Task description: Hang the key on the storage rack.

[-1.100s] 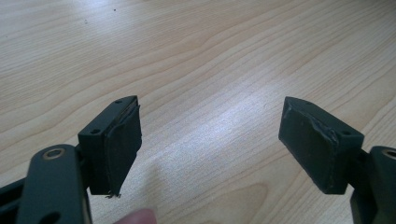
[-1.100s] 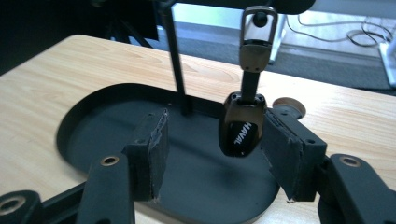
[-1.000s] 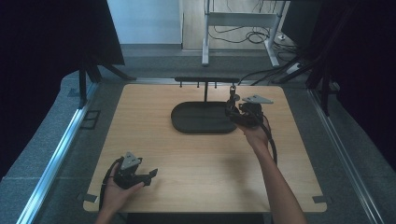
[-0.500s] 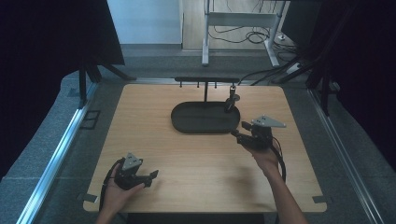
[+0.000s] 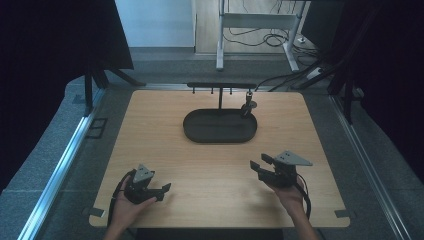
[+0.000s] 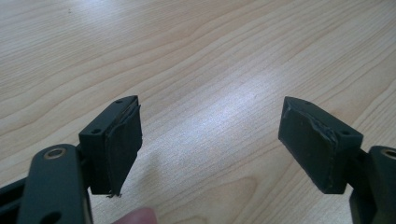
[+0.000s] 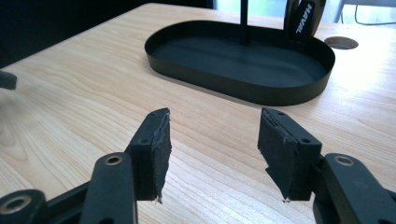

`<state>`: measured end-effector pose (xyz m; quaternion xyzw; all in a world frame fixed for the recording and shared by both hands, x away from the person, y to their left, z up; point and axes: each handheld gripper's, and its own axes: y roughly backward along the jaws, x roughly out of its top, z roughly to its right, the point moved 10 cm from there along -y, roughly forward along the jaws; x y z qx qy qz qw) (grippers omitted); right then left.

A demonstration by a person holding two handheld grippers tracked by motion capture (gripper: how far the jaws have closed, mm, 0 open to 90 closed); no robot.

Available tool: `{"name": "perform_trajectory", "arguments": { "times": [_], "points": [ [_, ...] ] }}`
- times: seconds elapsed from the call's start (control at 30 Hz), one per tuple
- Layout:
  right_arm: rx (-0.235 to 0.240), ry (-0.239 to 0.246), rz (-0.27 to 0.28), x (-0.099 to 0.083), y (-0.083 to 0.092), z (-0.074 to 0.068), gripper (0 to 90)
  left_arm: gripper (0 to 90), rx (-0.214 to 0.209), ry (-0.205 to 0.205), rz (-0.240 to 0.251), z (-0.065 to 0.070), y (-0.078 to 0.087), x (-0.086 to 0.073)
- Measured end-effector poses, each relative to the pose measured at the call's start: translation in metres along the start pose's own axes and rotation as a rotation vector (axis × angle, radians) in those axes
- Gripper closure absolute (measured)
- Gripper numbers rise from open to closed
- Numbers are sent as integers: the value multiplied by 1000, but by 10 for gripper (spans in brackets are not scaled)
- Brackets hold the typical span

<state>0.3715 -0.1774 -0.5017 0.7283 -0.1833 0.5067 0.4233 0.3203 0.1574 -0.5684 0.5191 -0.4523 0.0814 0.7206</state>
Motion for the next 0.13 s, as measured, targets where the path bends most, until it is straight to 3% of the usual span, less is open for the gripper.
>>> {"name": "perform_trajectory", "arguments": {
  "times": [0.13],
  "points": [
    [1,17,-17,-7,-1,-3,431,219,1,-5,-6,0,-1,-1]
  ]
}}
